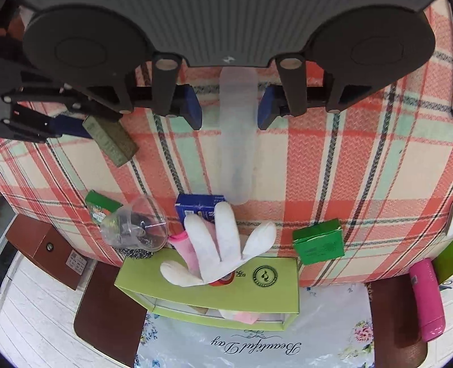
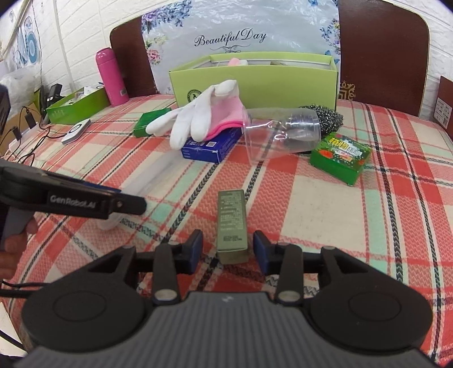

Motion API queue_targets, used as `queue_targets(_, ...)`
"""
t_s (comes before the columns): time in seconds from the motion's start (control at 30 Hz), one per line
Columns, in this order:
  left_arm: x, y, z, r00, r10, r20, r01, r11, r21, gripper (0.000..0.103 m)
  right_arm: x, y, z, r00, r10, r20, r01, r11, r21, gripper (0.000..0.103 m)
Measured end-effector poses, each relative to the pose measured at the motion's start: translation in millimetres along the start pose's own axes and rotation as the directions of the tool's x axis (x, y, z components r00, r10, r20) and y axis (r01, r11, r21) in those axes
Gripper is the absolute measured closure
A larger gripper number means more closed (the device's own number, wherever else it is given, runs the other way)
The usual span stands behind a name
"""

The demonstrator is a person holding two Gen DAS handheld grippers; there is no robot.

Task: Organize objects
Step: 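Grasp the frosted plastic tube with the left tool while the right tool grasps the olive-green box, then carry the tube with the left tool while the right tool lowers the olive-green box into the green box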

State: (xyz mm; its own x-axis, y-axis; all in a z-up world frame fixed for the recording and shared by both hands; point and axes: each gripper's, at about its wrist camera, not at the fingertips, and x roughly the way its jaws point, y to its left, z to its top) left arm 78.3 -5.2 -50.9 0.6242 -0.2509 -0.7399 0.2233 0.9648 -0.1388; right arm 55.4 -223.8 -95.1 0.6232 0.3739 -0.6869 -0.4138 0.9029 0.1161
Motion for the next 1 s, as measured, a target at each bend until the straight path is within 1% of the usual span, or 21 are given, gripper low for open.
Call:
queue_targets(0.17, 7, -3, 7, 1.000, -0.015, -0.007, 0.015, 1.000, 0.007, 0.060, 3, 0, 2, 1.000, 0.004, 0.000, -0.004, 1.000, -0.012, 0.064)
queue_targets(0.27, 12, -2, 12, 1.000, -0.010, -0.003, 0.010, 1.000, 0.000, 0.059, 6, 1, 4, 1.000, 0.006, 0.002, -0.006, 1.000, -0.019, 0.064)
queue_targets(0.43, 15, -6, 14, 1.000, 0.003, -0.008, -0.003, 1.000, 0.018, 0.060, 10, 3, 8, 1.000, 0.006, 0.001, -0.006, 1.000, -0.022, 0.065)
queue_targets(0.53, 15, -4, 13, 1.000, 0.002, 0.001, -0.002, 1.000, 0.008, 0.060, 12, 4, 7, 1.000, -0.003, 0.001, 0.003, 1.000, -0.028, 0.065)
queue_targets(0.63, 16, -7, 13, 1.000, 0.012, 0.002, -0.012, 1.000, 0.021, 0.060, 13, 7, 5, 1.000, -0.012, 0.006, 0.013, 0.999, -0.039, 0.065)
queue_targets(0.67, 16, -8, 13, 1.000, 0.019, 0.002, -0.019, 0.999, 0.026, 0.061, 13, 7, 5, 1.000, -0.015, 0.007, 0.015, 0.999, -0.041, 0.065)
queue_targets(0.73, 15, -8, 13, 1.000, 0.026, -0.001, -0.026, 0.999, 0.023, 0.070, 13, 7, 4, 1.000, -0.020, 0.010, 0.020, 0.999, -0.046, 0.072)
queue_targets(0.77, 14, -7, 13, 1.000, 0.021, -0.003, -0.021, 1.000, 0.015, 0.070, 13, 7, 4, 1.000, -0.016, 0.011, 0.017, 0.999, -0.046, 0.078)
queue_targets(0.8, 13, -6, 13, 1.000, 0.018, -0.005, -0.017, 1.000, 0.005, 0.072, 12, 6, 4, 1.000, -0.008, 0.012, 0.008, 0.999, -0.044, 0.081)
queue_targets(0.83, 12, -5, 12, 1.000, 0.018, -0.005, -0.018, 1.000, -0.003, 0.074, 11, 5, 3, 1.000, 0.002, 0.012, -0.002, 0.999, -0.042, 0.081)
queue_targets(0.93, 6, -3, 10, 1.000, 0.024, 0.000, -0.024, 0.999, -0.037, 0.074, 6, 6, 3, 1.000, 0.019, 0.015, -0.018, 0.999, -0.044, 0.081)
queue_targets(1.0, -3, -3, 8, 1.000, 0.016, 0.017, -0.015, 0.999, -0.043, 0.074, -1, 6, 5, 0.999, 0.039, 0.026, -0.038, 0.999, -0.035, 0.081)
